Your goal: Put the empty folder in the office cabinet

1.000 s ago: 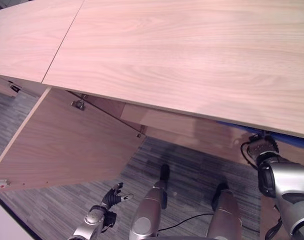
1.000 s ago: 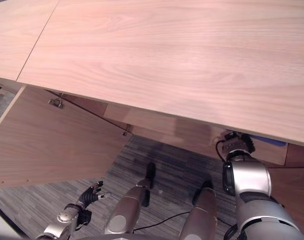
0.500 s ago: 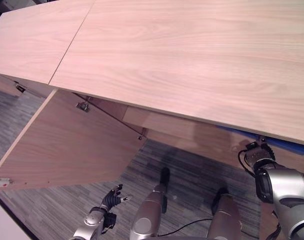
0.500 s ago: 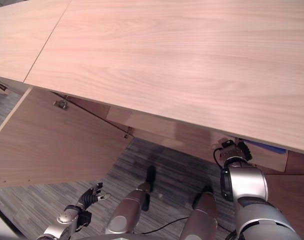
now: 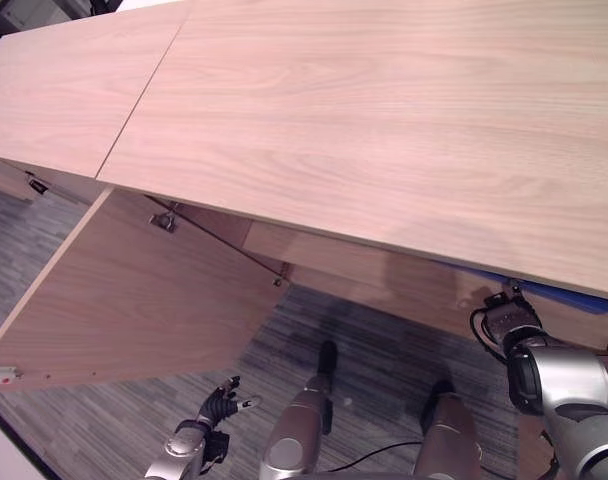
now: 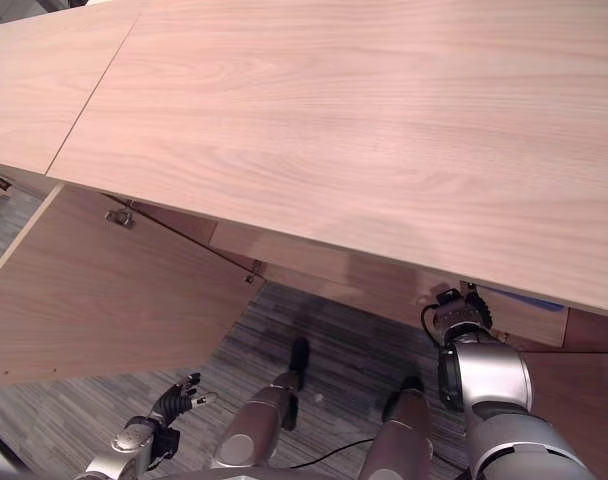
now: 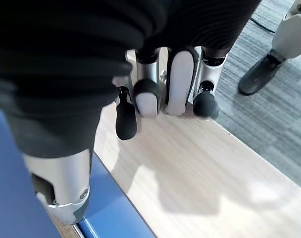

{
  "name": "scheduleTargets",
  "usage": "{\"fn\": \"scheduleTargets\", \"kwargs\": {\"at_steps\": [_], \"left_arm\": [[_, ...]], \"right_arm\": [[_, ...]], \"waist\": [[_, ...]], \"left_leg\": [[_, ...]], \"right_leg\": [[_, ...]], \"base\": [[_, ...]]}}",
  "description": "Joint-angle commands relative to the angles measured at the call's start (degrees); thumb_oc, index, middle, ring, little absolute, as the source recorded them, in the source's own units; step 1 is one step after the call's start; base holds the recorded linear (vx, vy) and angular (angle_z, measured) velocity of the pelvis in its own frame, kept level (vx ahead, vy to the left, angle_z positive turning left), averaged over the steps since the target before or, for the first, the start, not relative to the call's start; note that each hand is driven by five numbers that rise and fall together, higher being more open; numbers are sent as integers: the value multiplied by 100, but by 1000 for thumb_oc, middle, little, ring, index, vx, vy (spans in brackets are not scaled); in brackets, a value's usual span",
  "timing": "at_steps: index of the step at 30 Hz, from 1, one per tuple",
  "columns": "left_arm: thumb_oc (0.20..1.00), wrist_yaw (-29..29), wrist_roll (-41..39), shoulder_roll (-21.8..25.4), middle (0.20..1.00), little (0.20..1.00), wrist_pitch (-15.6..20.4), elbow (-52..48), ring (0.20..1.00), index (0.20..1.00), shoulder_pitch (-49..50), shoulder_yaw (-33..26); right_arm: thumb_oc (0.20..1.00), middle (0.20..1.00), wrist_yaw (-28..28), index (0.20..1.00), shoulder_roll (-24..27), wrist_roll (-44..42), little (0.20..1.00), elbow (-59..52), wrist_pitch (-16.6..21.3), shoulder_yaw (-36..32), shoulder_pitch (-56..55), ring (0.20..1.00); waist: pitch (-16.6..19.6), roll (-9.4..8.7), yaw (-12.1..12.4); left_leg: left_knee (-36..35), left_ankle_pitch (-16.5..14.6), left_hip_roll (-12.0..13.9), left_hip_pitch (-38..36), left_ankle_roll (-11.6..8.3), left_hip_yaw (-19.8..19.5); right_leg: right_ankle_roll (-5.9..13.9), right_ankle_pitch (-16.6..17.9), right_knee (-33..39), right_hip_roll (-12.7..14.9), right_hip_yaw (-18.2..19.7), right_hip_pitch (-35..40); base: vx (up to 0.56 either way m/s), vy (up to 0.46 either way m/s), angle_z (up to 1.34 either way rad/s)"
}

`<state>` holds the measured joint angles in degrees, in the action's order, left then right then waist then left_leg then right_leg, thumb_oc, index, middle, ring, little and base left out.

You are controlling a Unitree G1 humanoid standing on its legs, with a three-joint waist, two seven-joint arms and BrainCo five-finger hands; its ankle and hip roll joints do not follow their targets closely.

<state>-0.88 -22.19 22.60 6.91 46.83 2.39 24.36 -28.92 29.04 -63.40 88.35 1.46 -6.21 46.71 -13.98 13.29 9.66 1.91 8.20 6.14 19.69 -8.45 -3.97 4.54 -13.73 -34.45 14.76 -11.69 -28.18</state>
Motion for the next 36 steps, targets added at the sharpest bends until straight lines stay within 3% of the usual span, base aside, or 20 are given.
{"fn": "scheduleTargets", "kwargs": {"at_steps": [1,10,16,27,30,31,33,34,35,36], "left_arm": [[1000,-72,-185,232,1000,1000,142,19,1000,1000,-182,-188],[1000,-264,-149,418,1000,1000,162,-323,1000,1000,53,-162],[1000,-345,-194,404,1000,1000,128,-388,1000,1000,69,-133],[1000,-328,-219,371,1000,1000,89,-344,1000,1000,33,-226],[1000,-376,-220,403,1000,1000,87,-407,1000,1000,78,-381],[1000,-473,-208,396,1000,1000,125,-471,1000,1000,133,-590],[1000,-531,-139,322,1000,1000,148,-380,1000,1000,191,-816],[1000,-531,-139,322,1000,1000,148,-380,1000,1000,191,-816],[1000,-607,1,231,1000,1000,160,-264,1000,1000,313,-1079],[1000,-622,85,207,1000,1000,154,-208,1000,1000,335,-1149]], "right_arm": [[1000,1000,649,1000,808,659,1000,-246,184,391,1158,1000],[1000,1000,881,1000,1887,1543,1000,-482,170,1396,2533,1000],[1000,1000,960,1000,1912,1738,1000,-615,282,1671,2831,1000],[1000,1000,1056,1000,1652,1626,1000,-614,299,1345,2209,1000],[1000,1000,1111,1000,1444,1742,1000,-1142,448,1164,1617,1000],[1000,1000,1155,1000,1007,1672,1000,-1989,815,660,573,1000],[1000,1000,1441,1000,278,1588,1000,-3149,1141,232,-818,1000],[1000,1000,1441,1000,278,1588,1000,-3149,1141,232,-818,1000],[1000,1000,1622,1000,-239,1785,1000,-4050,1345,1,-2000,1000],[1000,1000,1705,1000,-369,1911,1000,-4227,1364,25,-2323,1000]], "waist": [[-270,-29,189],[-207,-84,270],[-189,-108,254],[-223,-108,230],[-259,-119,208],[-280,-127,159],[-264,-189,61],[-264,-189,61],[-200,-272,-56],[-178,-302,-113]], "left_leg": [[107,-641,97,-241,-114,-73],[122,-641,91,-264,-128,-94],[61,-606,102,-301,-137,-103],[3,-580,110,-331,-116,-120],[24,-575,117,-320,-113,-112],[0,-570,133,-335,-106,-109],[-69,-529,153,-374,-88,-111],[-69,-529,153,-374,-88,-111],[-190,-506,174,-497,-75,-103],[-212,-504,181,-547,-75,-90]], "right_leg": [[461,349,1075,51,91,611],[486,368,1065,67,66,645],[487,386,1118,25,58,700],[487,412,1183,-14,43,758],[491,435,1214,-19,47,784],[514,490,1316,-28,26,839],[534,616,1489,-40,8,924],[534,616,1489,-40,8,924],[558,704,1667,-46,-38,1061],[563,736,1725,-44,-34,1114]], "base": [[0,0,0],[0,0,0],[11,-3,0],[-4,1,0],[-9,1,1],[0,0,0],[-6,10,3],[23,8,4],[43,3,-11],[87,1,-12]]}}
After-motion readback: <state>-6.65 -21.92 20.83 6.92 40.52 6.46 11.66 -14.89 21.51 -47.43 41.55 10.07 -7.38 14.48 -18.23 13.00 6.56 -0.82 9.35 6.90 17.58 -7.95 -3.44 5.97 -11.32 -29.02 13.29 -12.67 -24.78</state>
